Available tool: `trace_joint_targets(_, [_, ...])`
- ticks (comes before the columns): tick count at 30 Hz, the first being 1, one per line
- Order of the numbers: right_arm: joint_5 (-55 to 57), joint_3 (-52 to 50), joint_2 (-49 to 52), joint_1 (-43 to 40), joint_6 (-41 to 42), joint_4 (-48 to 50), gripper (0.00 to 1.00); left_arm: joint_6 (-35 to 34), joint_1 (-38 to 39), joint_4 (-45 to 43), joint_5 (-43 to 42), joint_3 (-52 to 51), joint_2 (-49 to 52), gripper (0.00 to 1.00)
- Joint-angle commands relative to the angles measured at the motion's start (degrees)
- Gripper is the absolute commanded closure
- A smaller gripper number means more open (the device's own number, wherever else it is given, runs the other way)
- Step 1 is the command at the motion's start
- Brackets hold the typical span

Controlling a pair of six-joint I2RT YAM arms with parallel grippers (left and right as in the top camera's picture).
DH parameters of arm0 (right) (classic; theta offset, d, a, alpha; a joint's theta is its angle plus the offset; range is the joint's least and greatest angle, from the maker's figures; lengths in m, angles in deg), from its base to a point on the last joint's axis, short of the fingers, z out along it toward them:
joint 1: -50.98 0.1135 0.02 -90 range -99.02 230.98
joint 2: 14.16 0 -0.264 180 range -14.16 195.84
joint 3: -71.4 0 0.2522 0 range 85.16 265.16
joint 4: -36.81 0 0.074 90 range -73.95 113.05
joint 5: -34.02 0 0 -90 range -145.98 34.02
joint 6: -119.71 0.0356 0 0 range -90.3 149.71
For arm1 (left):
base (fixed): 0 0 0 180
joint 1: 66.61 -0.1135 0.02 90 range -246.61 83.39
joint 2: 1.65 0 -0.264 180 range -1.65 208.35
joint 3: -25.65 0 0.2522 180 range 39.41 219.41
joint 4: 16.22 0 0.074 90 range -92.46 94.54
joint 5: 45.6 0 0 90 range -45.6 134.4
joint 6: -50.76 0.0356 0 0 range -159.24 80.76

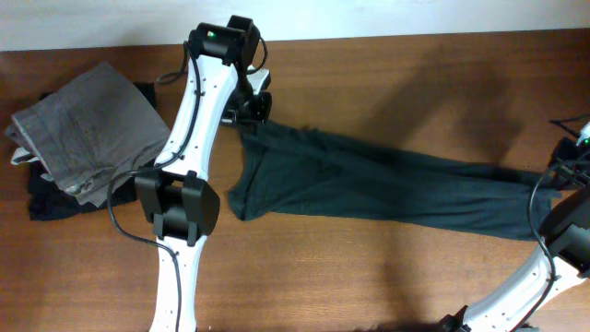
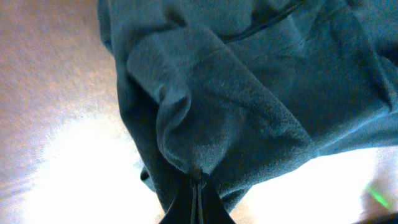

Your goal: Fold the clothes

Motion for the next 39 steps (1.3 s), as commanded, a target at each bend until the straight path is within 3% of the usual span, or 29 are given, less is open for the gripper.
trace_joint_targets(1, [3.3,-0.3,-1.7,-0.6,1.3,1.0,0.96,-1.0,-0.1,0.1,-0.5,-3.8,-2.3,1.0])
trace_joint_targets(13, [6.1,-5.8,-0.5,-0.6,1.3,7.4,0.96,-1.0,-0.1,0.1,-0.6,-16.7,-2.3,1.0])
trace_joint_targets(23, [7.6,-13.4,-0.1,-0.6,1.4,14.1,0.96,-1.0,-0.1,0.1,-0.6,-17.6,-2.3,1.0])
trace_joint_targets(39, [10.7,-13.7,-0.1,-0.6,4.4,12.2,0.96,-1.0,-0.1,-1.4,0.8,-25.1,-2.3,1.0])
